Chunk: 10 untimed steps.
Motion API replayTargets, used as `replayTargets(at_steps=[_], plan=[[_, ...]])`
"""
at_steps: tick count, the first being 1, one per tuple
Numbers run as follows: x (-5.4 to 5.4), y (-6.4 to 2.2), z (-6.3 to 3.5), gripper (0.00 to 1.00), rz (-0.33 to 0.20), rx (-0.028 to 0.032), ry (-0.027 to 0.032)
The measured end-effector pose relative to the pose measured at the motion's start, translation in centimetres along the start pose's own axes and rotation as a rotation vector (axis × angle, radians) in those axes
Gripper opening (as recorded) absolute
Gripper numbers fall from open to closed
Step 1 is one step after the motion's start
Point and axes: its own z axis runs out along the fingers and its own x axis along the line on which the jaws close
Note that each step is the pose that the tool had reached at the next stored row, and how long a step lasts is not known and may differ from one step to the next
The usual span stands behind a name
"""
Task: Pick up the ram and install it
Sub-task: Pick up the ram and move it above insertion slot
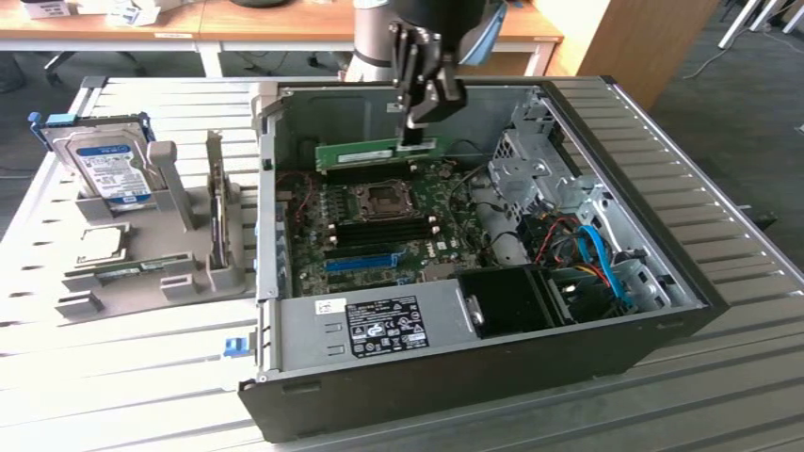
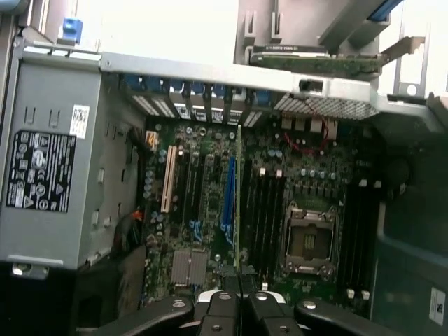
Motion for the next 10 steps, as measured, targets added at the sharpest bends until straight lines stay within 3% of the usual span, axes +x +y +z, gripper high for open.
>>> replayTargets(at_steps=[3, 10], plan=[[0.06, -0.58, -0.03, 0.12, 0.0, -0.0001, 0.0001], [0.06, -0.59, -0.02, 0.12, 0.002, -0.0001, 0.0]])
